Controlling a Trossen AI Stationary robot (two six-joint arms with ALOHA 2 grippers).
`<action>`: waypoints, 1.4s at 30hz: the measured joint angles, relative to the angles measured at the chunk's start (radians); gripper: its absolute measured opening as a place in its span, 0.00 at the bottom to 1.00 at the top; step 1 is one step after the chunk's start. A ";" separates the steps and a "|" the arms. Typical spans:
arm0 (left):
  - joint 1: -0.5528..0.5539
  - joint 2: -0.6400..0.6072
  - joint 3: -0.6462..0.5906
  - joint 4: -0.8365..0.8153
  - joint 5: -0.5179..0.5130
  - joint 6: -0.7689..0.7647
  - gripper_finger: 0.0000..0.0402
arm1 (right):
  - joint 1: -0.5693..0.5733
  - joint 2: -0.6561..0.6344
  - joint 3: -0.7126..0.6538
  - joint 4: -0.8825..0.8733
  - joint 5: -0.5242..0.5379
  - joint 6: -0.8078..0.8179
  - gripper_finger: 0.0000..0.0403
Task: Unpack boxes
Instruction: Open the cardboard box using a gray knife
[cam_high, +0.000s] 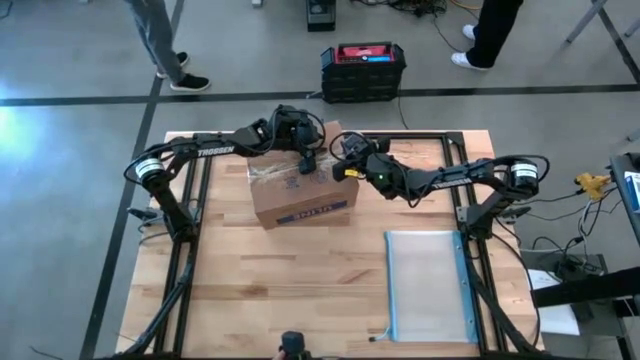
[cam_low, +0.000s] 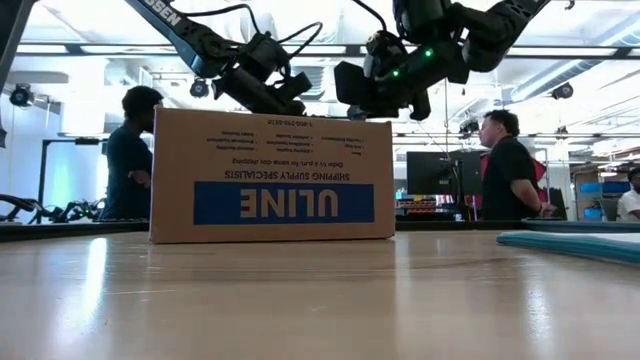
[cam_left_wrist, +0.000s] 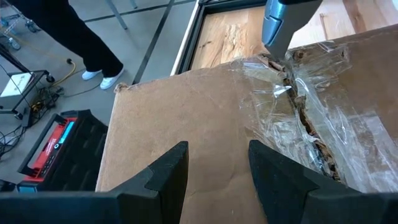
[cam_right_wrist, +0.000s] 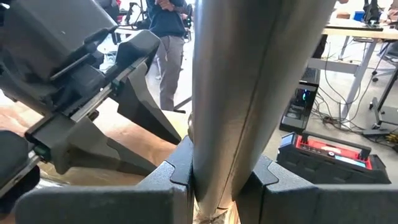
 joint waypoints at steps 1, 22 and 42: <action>0.000 0.000 0.000 0.000 0.000 -0.001 0.39 | 0.001 -0.004 0.000 -0.012 0.000 0.002 0.12; 0.025 0.000 -0.001 -0.004 -0.037 -0.021 0.39 | 0.104 -0.080 -0.001 -0.179 -0.001 0.223 0.12; 0.033 0.000 -0.001 0.007 -0.059 -0.020 0.39 | -0.025 -0.011 0.067 -0.162 -0.027 0.111 0.12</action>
